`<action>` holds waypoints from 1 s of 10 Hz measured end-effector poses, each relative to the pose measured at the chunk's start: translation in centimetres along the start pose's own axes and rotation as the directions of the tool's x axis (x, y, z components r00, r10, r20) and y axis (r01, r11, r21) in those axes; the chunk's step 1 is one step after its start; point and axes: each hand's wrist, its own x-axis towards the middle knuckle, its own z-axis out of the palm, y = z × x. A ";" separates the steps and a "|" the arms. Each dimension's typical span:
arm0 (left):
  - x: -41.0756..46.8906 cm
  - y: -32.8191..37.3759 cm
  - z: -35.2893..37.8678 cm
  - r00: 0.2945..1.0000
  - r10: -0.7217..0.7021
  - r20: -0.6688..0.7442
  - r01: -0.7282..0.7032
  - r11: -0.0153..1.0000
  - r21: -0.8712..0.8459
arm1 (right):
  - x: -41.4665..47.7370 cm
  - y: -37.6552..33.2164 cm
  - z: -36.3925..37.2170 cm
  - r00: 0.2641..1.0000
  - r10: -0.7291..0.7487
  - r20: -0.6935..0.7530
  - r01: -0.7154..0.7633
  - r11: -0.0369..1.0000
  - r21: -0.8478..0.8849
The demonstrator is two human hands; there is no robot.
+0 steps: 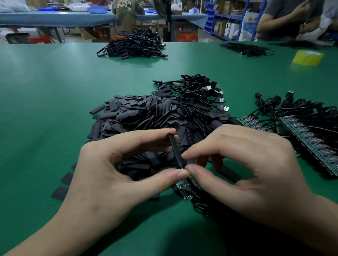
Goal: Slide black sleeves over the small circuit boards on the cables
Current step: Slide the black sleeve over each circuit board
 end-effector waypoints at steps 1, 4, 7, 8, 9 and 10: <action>0.0 0.5 0.3 0.999 -0.033 -0.039 0.032 0.999 -0.028 | 0.1 0.9 -0.2 0.999 -0.022 0.030 0.023 0.998 -0.058; 0.1 0.7 0.4 0.999 -0.024 -0.028 0.024 1.000 -0.001 | 0.2 0.3 0.6 0.984 -0.122 -0.127 0.107 0.987 -0.120; 0.1 0.5 0.3 0.995 -0.045 -0.093 0.052 0.997 0.066 | 0.5 0.5 0.4 0.999 -0.034 0.019 0.035 0.998 -0.052; 0.2 0.1 0.4 0.983 -0.101 -0.152 0.114 0.990 0.085 | 0.4 0.3 0.7 0.989 0.051 0.136 -0.047 0.999 -0.026; 0.2 -0.3 0.5 0.974 -0.165 -0.155 0.174 0.984 0.047 | 0.5 0.3 1.0 0.971 0.161 0.178 -0.185 0.975 0.123; 0.4 -0.6 0.4 0.975 -0.170 -0.140 0.176 0.984 0.030 | 0.7 0.6 0.8 0.916 0.290 0.279 -0.380 0.852 0.361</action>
